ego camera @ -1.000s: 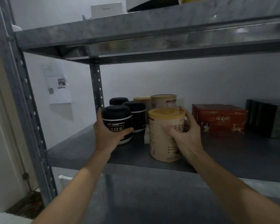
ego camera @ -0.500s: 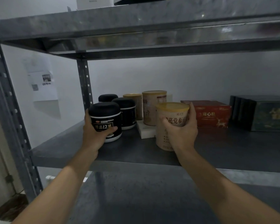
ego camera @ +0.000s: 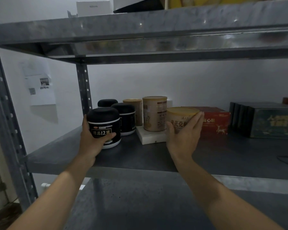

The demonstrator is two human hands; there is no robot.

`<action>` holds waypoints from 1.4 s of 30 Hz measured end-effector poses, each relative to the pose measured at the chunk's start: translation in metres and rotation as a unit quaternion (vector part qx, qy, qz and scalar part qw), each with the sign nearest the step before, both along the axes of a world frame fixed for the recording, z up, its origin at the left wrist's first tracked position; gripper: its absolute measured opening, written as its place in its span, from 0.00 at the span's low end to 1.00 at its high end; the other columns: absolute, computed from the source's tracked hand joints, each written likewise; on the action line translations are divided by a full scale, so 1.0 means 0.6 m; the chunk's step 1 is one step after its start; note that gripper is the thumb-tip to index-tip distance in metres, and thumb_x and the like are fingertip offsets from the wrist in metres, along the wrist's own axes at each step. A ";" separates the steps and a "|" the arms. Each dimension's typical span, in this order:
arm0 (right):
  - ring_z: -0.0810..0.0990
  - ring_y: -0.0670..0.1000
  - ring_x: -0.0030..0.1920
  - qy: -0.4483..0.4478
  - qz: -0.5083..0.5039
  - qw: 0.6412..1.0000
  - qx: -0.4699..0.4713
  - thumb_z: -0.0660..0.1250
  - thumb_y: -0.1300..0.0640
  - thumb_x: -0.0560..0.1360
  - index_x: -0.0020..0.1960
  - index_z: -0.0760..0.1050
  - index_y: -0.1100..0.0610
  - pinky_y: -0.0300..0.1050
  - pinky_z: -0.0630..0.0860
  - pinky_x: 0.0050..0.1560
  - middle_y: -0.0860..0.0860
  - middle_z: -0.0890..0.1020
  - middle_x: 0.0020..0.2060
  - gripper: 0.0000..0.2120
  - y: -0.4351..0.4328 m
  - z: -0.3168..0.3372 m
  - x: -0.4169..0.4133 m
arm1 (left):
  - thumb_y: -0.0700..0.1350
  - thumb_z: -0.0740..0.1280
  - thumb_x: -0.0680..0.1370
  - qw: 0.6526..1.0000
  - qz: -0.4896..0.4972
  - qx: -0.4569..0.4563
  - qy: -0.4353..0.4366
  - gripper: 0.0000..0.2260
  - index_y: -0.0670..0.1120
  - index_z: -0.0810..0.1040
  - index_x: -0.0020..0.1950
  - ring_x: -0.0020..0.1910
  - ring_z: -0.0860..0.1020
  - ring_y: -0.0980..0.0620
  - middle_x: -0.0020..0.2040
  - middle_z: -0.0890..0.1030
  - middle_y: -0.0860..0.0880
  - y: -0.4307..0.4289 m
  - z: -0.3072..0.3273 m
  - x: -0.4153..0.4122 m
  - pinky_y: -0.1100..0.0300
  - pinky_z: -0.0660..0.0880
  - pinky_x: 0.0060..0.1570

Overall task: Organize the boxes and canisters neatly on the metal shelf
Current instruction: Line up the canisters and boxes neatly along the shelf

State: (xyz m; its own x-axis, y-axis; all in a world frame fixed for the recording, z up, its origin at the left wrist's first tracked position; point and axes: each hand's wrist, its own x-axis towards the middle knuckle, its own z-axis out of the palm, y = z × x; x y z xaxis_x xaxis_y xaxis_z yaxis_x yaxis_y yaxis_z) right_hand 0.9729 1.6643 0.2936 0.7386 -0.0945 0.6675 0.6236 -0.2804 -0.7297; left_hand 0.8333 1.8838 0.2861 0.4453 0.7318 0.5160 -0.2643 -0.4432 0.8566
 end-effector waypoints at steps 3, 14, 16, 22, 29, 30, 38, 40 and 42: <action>0.51 0.60 0.79 -0.022 -0.020 0.999 -0.028 0.70 0.47 0.76 0.80 0.43 0.65 0.57 0.56 0.77 0.62 0.48 0.79 0.48 0.001 0.001 -0.005 | 0.37 0.82 0.62 1.000 -0.003 0.002 -0.007 0.46 0.59 0.63 0.72 0.63 0.75 0.54 0.64 0.77 0.54 -0.003 0.000 0.000 0.51 0.74 0.62; 0.73 0.57 0.67 -0.336 0.106 0.928 -0.122 0.73 0.66 0.70 0.70 0.71 0.65 0.50 0.73 0.67 0.62 0.76 0.66 0.29 0.026 -0.013 -0.029 | 0.36 0.81 0.62 1.000 -0.007 -0.008 -0.013 0.43 0.63 0.66 0.67 0.62 0.76 0.53 0.62 0.78 0.55 -0.009 0.004 -0.005 0.48 0.75 0.62; 0.76 0.57 0.65 -0.310 0.153 0.922 -0.173 0.74 0.62 0.71 0.71 0.71 0.64 0.49 0.77 0.62 0.60 0.77 0.66 0.29 0.032 -0.013 -0.034 | 0.37 0.82 0.61 1.000 -0.008 -0.015 -0.008 0.45 0.62 0.65 0.70 0.62 0.76 0.52 0.62 0.78 0.55 -0.007 0.003 -0.006 0.46 0.75 0.62; 0.67 0.50 0.72 -0.099 0.282 0.918 -0.261 0.69 0.47 0.78 0.78 0.58 0.52 0.35 0.60 0.65 0.50 0.67 0.74 0.34 0.068 0.006 -0.048 | 0.41 0.80 0.66 0.999 -0.014 -0.039 0.001 0.41 0.63 0.64 0.71 0.61 0.76 0.53 0.63 0.78 0.54 -0.007 0.006 -0.015 0.54 0.77 0.57; 0.73 0.46 0.64 0.105 0.395 0.909 -0.081 0.66 0.41 0.77 0.75 0.66 0.53 0.38 0.66 0.58 0.47 0.75 0.67 0.30 0.151 0.034 -0.057 | 0.58 0.61 0.81 0.992 -0.038 -0.124 0.002 0.16 0.63 0.67 0.69 0.66 0.73 0.49 0.68 0.74 0.51 0.035 0.022 -0.034 0.49 0.71 0.66; 0.72 0.45 0.64 0.131 0.420 0.897 -0.051 0.66 0.39 0.76 0.76 0.64 0.51 0.39 0.66 0.59 0.46 0.75 0.68 0.33 0.163 0.036 -0.061 | 0.58 0.60 0.81 0.992 -0.041 -0.120 0.015 0.17 0.61 0.69 0.69 0.65 0.74 0.49 0.68 0.75 0.51 0.048 0.022 -0.035 0.49 0.71 0.66; 0.69 0.50 0.72 0.197 0.415 0.886 0.067 0.58 0.28 0.73 0.78 0.59 0.45 0.48 0.64 0.72 0.46 0.70 0.73 0.39 0.270 0.044 -0.045 | 0.62 0.55 0.81 0.980 -0.079 -0.155 0.101 0.20 0.54 0.77 0.64 0.59 0.78 0.48 0.61 0.80 0.48 0.182 0.034 -0.012 0.46 0.72 0.64; 0.72 0.52 0.69 0.204 0.398 0.890 0.090 0.61 0.21 0.64 0.77 0.61 0.43 0.56 0.67 0.72 0.47 0.73 0.71 0.48 0.282 0.045 -0.039 | 0.62 0.54 0.81 0.973 -0.102 -0.179 0.103 0.23 0.51 0.75 0.67 0.60 0.77 0.47 0.62 0.79 0.47 0.200 0.038 0.000 0.47 0.71 0.65; 0.75 0.53 0.66 0.224 0.391 0.883 0.127 0.64 0.19 0.58 0.77 0.62 0.43 0.58 0.70 0.70 0.48 0.76 0.69 0.53 0.300 0.042 -0.027 | 0.63 0.54 0.81 0.966 -0.132 -0.196 0.106 0.24 0.50 0.75 0.66 0.61 0.76 0.47 0.63 0.78 0.47 0.224 0.041 0.012 0.48 0.70 0.64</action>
State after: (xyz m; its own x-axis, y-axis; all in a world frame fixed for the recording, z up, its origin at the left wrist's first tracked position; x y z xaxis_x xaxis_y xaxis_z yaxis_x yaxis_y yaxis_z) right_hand 0.9567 1.8442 0.3187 0.8290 0.4573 0.3219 0.1863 0.3169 -0.9300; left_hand 0.8406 2.0182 0.3110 0.7081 0.6993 0.0984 -0.1237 -0.0143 0.9922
